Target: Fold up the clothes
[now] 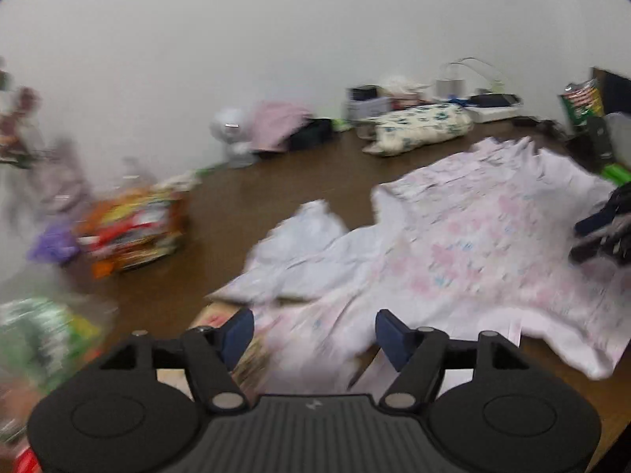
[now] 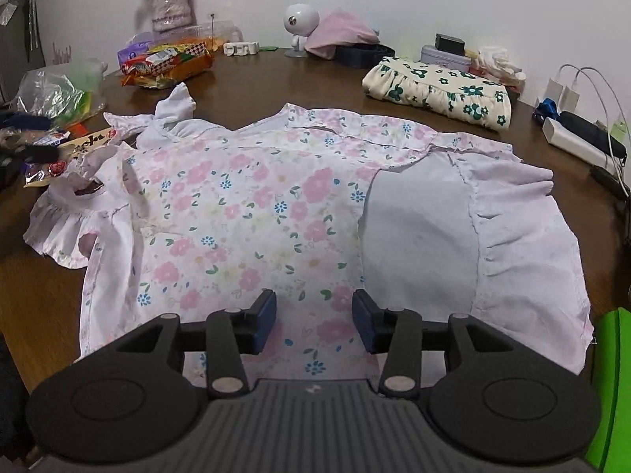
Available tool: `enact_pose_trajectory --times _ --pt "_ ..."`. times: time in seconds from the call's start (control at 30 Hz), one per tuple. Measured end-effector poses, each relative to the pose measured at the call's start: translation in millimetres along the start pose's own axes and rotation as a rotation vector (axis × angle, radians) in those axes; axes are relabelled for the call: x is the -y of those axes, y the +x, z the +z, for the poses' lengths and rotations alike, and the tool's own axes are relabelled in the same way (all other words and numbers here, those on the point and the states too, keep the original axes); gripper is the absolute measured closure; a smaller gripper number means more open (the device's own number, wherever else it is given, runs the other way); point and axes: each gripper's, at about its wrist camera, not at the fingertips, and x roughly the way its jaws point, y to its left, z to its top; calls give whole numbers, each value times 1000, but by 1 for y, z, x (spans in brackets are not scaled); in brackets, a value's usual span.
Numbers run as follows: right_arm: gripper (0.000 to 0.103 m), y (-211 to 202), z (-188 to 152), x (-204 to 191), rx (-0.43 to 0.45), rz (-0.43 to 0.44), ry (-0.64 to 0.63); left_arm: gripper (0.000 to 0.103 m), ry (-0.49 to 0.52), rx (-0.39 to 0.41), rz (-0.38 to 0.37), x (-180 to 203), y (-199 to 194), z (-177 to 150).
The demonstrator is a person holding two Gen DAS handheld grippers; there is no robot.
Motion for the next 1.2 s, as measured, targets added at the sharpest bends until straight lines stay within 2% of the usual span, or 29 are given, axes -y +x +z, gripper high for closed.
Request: enact_pose_trajectory --times 0.03,0.07,0.1,0.17,0.23,0.3,0.4,0.47,0.53,0.57,0.6,0.63,0.7,0.77,0.83,0.87,0.9,1.0,1.1,1.13,1.2 --pt "58 0 0 -2 1 -4 4 47 8 -29 -19 -1 14 5" --pt "58 0 0 -5 5 -10 9 62 16 -58 -38 -2 27 10" --pt "58 -1 -1 -8 8 -16 13 103 23 -88 -57 -2 41 14" --pt "58 -2 -3 -9 17 -23 27 103 58 -80 -56 1 40 13" --pt "58 -4 -6 -7 28 -36 36 103 84 -17 -47 9 18 4" --pt "56 -5 -8 -4 38 -66 64 103 54 -2 -67 12 -4 -12" --pt "56 -6 -10 0 45 -87 94 103 25 -65 -63 24 -12 -42" --pt "56 -7 -11 0 44 -95 97 103 21 -83 -61 25 -14 -48" --pt "56 -7 -12 0 40 -99 95 93 -7 -17 -79 20 -25 -36" --pt "54 -8 -13 0 41 -96 93 84 -18 16 -90 16 -27 -25" --pt "54 -9 -13 -1 41 -93 90 60 -3 35 -90 15 -24 -11" --pt "53 -10 -15 -2 39 -97 92 45 33 43 -73 17 -18 -1" --pt "52 -13 -18 -3 34 -106 100 46 108 38 -45 20 6 16" --pt "49 -19 -24 -3 41 -124 118 52 102 -1 -70 20 28 16" --pt "46 -24 -32 -3 54 -151 140 96 89 -32 -118 22 36 5" --pt "46 -26 -36 -4 64 -160 147 100 89 -42 -142 25 34 -2" --pt "46 -27 -39 -4 72 -165 151 99 88 -52 -166 27 33 -10" --pt "46 -28 -40 -7 77 -179 154 100 80 -50 -113 29 19 -33" --pt "47 -34 -34 0 68 -130 161 100 50 -68 -84 21 6 -44" --pt "49 -36 -32 2 69 -114 164 95 36 -51 -91 19 -1 -41" --pt "48 -48 -28 13 137 -116 157 87 7 -12 -107 15 -17 -36"
